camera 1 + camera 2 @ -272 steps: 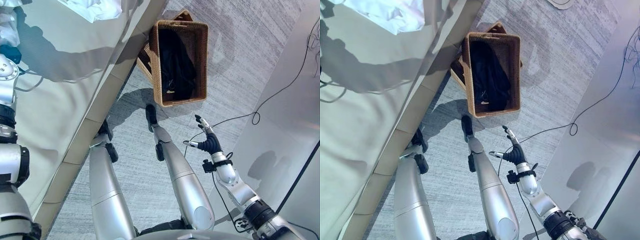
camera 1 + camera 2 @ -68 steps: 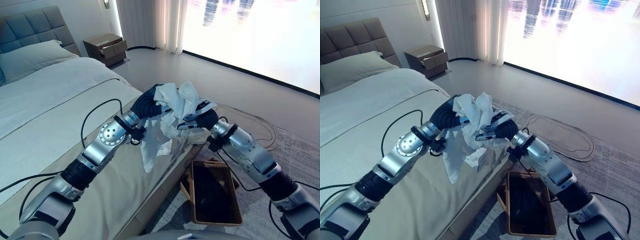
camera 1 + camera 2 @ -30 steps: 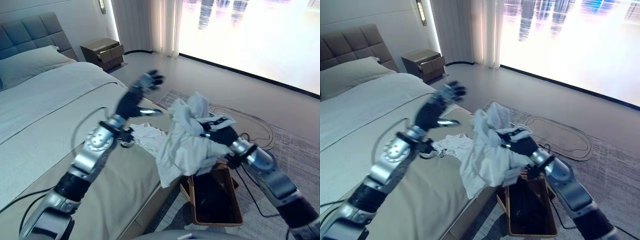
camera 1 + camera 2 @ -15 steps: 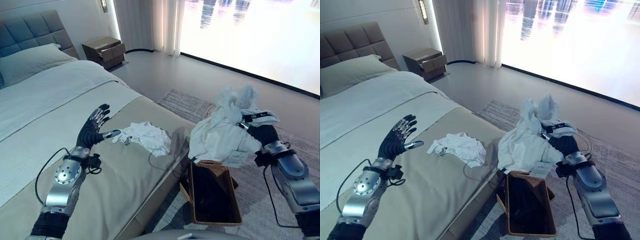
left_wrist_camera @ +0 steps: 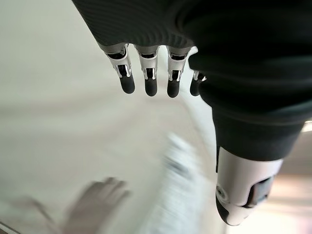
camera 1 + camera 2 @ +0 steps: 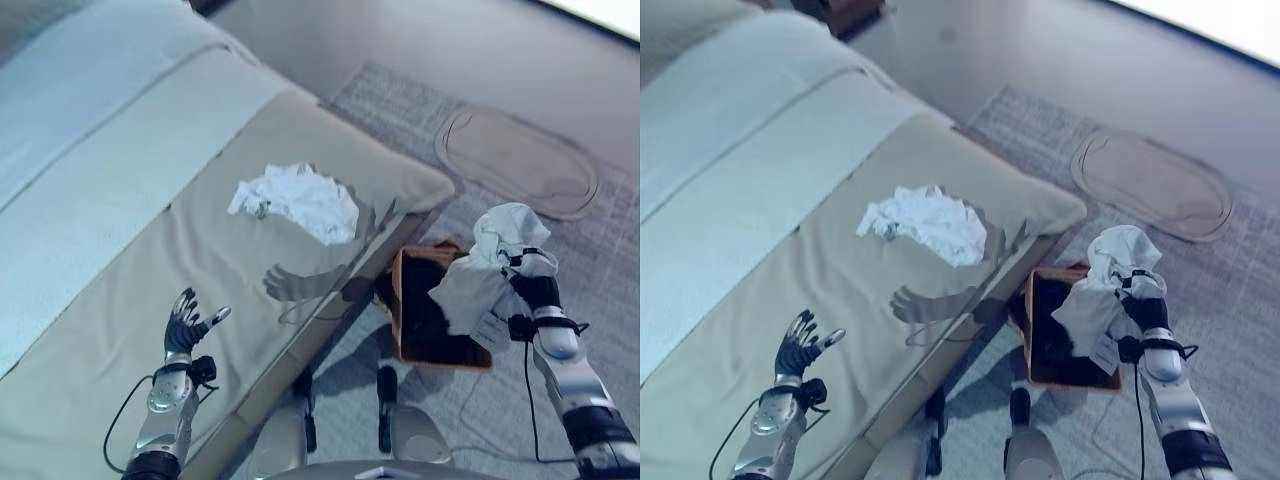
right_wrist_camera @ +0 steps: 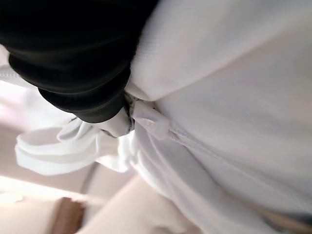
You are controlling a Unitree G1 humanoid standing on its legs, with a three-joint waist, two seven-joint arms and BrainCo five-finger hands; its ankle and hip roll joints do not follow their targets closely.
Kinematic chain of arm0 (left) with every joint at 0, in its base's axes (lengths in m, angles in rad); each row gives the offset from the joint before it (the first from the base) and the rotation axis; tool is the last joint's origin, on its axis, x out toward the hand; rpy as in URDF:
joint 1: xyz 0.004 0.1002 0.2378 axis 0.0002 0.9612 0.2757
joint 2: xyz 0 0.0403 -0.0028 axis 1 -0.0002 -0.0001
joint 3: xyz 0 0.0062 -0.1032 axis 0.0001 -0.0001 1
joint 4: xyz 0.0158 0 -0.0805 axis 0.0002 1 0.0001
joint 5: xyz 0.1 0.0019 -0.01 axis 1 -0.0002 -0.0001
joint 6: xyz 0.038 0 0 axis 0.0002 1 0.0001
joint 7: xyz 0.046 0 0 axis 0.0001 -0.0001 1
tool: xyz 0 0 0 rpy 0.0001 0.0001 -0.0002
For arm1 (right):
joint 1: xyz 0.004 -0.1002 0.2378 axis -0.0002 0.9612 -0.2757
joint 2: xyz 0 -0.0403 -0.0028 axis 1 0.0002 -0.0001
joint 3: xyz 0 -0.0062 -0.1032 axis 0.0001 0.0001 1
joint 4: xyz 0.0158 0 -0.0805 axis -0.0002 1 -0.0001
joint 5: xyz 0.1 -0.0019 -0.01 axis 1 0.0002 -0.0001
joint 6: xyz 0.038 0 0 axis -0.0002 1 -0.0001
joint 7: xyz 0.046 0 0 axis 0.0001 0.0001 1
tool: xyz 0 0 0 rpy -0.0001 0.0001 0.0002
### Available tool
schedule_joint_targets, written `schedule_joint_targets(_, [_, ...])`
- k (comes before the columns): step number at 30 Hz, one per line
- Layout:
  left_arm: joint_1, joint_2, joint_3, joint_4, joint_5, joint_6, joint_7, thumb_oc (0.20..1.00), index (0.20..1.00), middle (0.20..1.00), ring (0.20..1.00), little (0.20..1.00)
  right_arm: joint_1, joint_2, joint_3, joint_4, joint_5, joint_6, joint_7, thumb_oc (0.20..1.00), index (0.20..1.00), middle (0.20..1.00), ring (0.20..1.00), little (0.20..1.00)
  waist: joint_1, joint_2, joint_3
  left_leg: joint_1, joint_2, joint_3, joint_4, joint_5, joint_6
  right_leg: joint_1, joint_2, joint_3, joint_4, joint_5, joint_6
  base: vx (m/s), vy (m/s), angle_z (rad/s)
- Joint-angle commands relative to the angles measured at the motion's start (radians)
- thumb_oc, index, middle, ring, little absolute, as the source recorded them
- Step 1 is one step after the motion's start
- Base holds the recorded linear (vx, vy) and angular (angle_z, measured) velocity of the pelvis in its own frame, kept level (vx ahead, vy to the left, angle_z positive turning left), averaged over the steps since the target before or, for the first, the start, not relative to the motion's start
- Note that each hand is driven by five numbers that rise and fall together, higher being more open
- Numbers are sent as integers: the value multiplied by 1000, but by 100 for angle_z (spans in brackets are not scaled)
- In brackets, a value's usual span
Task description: Pick up clothes into the bucket
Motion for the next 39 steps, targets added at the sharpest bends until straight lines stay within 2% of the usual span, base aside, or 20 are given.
schedule_joint_targets(1, [-13,25,3,21,36,-37,73,1000,1000,1000,1000,1000,-91,-48,25,-18,-12,-55,-83,200,200,200,200,200,19,-25,25,-21,-64,-2,162,-146,29,-97,-37,40,86,11,-1,-131,11,17])
schedule_joint_targets(2, [-6,18,-35,80,54,-25,80,1000,1000,1000,1000,1000,-146,-79,47,67,-1,-51,-107,200,200,200,200,200,24,-3,66,-68,-71,-1,196,-150,31,-150,-48,41,139,-7,-6,-62,9,20])
schedule_joint_targets(3, [-7,17,-35,81,55,-26,81,1000,1000,1000,1000,1000,-148,-80,49,69,0,-53,-107,200,200,200,200,200,23,-3,65,-70,-71,0,197,-151,31,-153,-48,42,141,-8,-6,-131,15,21])
schedule_joint_targets(4, [8,6,-63,121,50,-16,81,1000,1000,1000,1000,1000,-188,-104,70,102,-5,-45,-127,200,200,200,200,200,24,17,100,-116,-77,1,223,-145,32,-206,-58,43,192,-19,-12,-69,6,18])
schedule_joint_targets(5, [7,6,-62,122,50,-16,81,1000,1000,1000,1000,1000,-190,-104,71,104,-4,-46,-127,200,200,200,200,200,24,17,99,-118,-77,1,224,-146,32,-209,-58,44,194,-20,-12,-148,31,19])
schedule_joint_targets(7, [34,-20,-101,166,17,-15,80,1000,1000,1000,1000,1000,-280,-146,99,215,17,-37,-161,200,200,200,200,200,26,53,156,-211,-94,8,283,-147,34,-306,-76,54,283,-44,-22,-132,29,15])
schedule_joint_targets(9, [39,-27,-113,165,1,-18,79,1000,1000,1000,1000,1000,-299,-157,107,231,23,-34,-173,200,200,200,200,200,25,62,156,-248,-99,7,299,-147,33,-345,-82,60,302,-50,-24,-62,6,12])
schedule_joint_targets(11, [45,-46,-140,171,-32,-24,81,1000,1000,1000,1000,1000,-349,-184,122,294,29,-27,-201,200,200,200,200,200,27,85,156,-329,-113,11,331,-145,30,-435,-96,67,353,-57,-32,-36,19,19])
schedule_joint_targets(12, [63,-61,-169,147,-73,-36,81,1000,1000,1000,1000,1000,-384,-210,137,356,23,-19,-225,200,200,200,200,200,33,110,156,-375,-124,6,345,-168,24,-504,-106,80,410,-101,-32,37,18,22])
schedule_joint_targets(13, [62,-62,-168,146,-73,-36,81,1000,1000,1000,1000,1000,-387,-211,138,358,24,-19,-225,200,200,200,200,200,33,110,156,-378,-125,7,347,-168,24,-507,-107,81,413,-102,-32,41,28,20])
schedule_joint_targets(14, [71,-75,-196,115,-115,-45,76,1000,1000,1000,1000,1000,-427,-233,154,396,13,-9,-247,200,200,200,200,200,40,132,156,-430,-129,12,340,-154,23,-579,-115,92,446,-109,-36,-24,19,8])
schedule_joint_targets(15, [70,-76,-195,115,-115,-45,76,1000,1000,1000,1000,1000,-430,-234,156,398,13,-10,-247,222,222,222,222,222,40,133,156,-432,-129,13,341,-154,23,-581,-115,93,447,-110,-36,0,0,0])
schedule_joint_targets(16, [69,-82,-224,86,-142,-55,73,1000,1000,1000,1000,1000,-467,-254,174,449,11,-2,-265,423,423,423,423,423,49,150,156,-472,-137,15,337,-145,24,-631,-122,102,462,-111,-38,0,0,0])
schedule_joint_targets(17, [68,-83,-224,86,-142,-55,73,1000,1000,1000,1000,1000,-471,-254,176,451,11,-2,-265,467,467,467,467,467,49,150,156,-474,-137,15,338,-145,25,-634,-123,103,464,-112,-38,0,0,0])
schedule_joint_targets(19, [66,-84,-260,40,-159,-65,74,1000,1000,1000,1000,1000,-514,-280,204,508,1,13,-273,1000,1000,1000,1000,1000,56,166,156,-507,-148,18,332,-137,25,-680,-133,111,482,-113,-38,2,7,-5])
schedule_joint_targets(22, [55,-82,-305,-39,-178,-70,71,1000,1000,1000,1000,1000,-577,-309,249,615,-10,42,-268,1000,1000,1000,1000,1000,66,185,156,-541,-158,24,321,-130,27,-732,-140,120,498,-113,-38,12,20,-1])
schedule_joint_targets(28, [45,-69,-332,-113,-193,-76,79,1000,1000,1000,1000,1000,-602,-301,272,666,-24,59,-281,1000,1000,1000,1000,1000,75,190,156,-534,-162,20,292,-120,32,-728,-142,115,479,-107,-33,5,-1,2])
schedule_joint_targets(35, [5,-45,-324,-119,-181,-86,106,1000,1000,1000,1000,1000,-568,-250,252,681,-2,45,-292,1000,1000,1000,1000,1000,71,166,156,-497,-151,15,262,-120,32,-681,-131,101,413,-82,-19,4,0,3])
schedule_joint_targets(38, [-20,-31,-270,-135,-164,-102,148,1000,1000,1000,1000,1000,-494,-186,216,648,18,27,-308,1000,1000,1000,1000,1000,61,145,156,-471,-141,17,255,-123,30,-646,-119,95,375,-66,-13,4,2,0])
schedule_joint_targets(39, [-32,-15,-203,-177,-148,-123,193,1000,1000,1000,1000,1000,-418,-143,186,570,18,6,-327,1000,1000,1000,1000,1000,51,132,156,-456,-133,19,253,-126,29,-626,-113,92,356,-57,-8,6,-1,-5])
